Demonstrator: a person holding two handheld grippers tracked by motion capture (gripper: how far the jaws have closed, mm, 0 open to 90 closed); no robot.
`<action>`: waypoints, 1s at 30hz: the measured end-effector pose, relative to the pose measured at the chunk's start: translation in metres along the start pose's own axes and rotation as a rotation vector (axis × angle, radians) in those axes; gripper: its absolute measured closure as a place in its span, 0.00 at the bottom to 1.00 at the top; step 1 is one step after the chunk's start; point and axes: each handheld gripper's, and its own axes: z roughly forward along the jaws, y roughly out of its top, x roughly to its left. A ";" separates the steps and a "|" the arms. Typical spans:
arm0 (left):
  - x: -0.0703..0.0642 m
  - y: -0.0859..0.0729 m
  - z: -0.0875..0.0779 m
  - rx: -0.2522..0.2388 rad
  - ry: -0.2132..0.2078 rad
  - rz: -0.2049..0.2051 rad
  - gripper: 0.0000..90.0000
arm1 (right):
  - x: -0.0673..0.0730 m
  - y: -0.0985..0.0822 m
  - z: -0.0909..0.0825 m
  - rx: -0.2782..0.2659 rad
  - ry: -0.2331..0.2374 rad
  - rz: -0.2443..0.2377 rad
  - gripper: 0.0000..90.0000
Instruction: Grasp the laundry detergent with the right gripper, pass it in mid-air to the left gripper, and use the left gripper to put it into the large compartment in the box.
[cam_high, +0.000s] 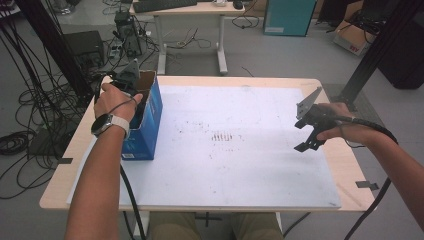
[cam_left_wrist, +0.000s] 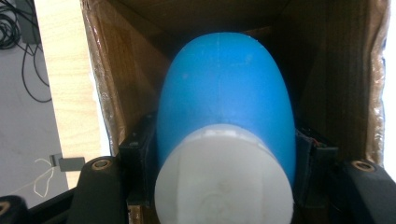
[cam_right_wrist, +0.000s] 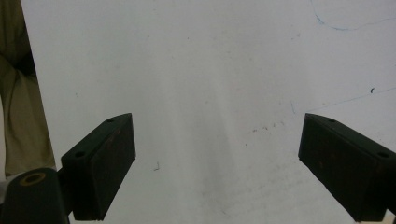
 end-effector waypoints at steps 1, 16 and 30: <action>0.000 0.000 0.000 -0.001 0.001 0.000 0.42 | 0.000 0.000 0.000 0.000 0.000 0.000 0.12; 0.000 0.001 -0.001 0.012 -0.007 0.007 0.42 | -0.001 0.000 0.001 -0.004 0.001 -0.004 0.12; -0.001 0.003 0.001 0.000 0.003 0.016 0.42 | 0.000 -0.003 0.004 -0.002 0.006 -0.003 0.12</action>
